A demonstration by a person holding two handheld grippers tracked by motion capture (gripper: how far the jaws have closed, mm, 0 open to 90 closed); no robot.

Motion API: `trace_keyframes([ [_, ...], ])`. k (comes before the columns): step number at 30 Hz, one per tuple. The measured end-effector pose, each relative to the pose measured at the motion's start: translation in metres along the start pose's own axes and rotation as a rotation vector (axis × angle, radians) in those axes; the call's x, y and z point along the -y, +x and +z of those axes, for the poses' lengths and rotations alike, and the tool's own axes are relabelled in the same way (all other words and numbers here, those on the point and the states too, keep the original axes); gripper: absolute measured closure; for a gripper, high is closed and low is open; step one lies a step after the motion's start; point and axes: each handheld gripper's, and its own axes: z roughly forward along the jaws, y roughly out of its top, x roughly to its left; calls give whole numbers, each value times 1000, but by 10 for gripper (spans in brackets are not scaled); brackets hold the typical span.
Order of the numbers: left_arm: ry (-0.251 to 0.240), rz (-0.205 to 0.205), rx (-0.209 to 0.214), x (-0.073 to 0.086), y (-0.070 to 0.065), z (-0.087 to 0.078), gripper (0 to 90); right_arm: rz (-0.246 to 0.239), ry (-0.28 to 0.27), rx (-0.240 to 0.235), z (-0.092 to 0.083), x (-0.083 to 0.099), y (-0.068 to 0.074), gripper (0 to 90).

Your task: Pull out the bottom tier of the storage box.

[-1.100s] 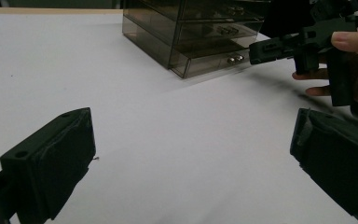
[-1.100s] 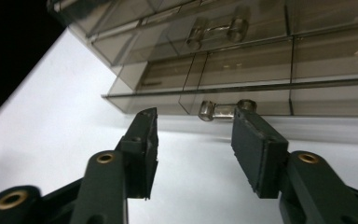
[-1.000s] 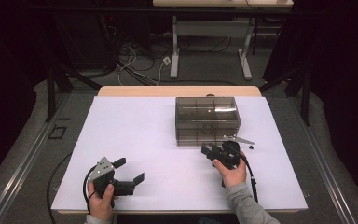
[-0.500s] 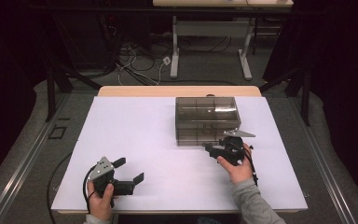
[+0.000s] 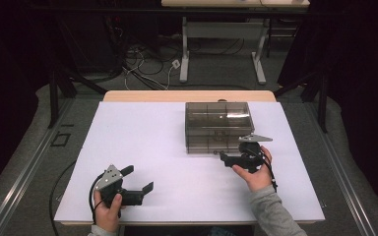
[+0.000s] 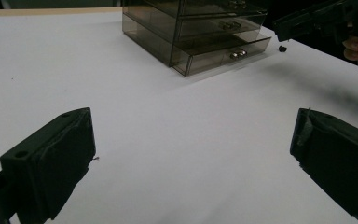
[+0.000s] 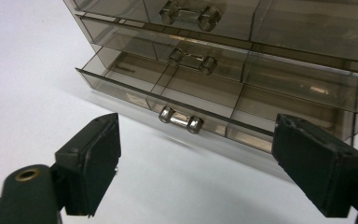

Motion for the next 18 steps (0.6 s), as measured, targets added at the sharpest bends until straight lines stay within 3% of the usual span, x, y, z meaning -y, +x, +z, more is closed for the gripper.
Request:
trace_keyframes([
  [7, -3, 2, 5, -2, -1, 2, 3, -93, 19, 49, -10, -2, -1, 169],
  [12, 11, 10, -5, -1, -2, -1, 3, -85, 5, 38, -19, -7, -12, 291],
  [18, 8, 10, -25, 2, -3, -9, 3, -100, -10, 73, -27, -16, -23, 365],
])
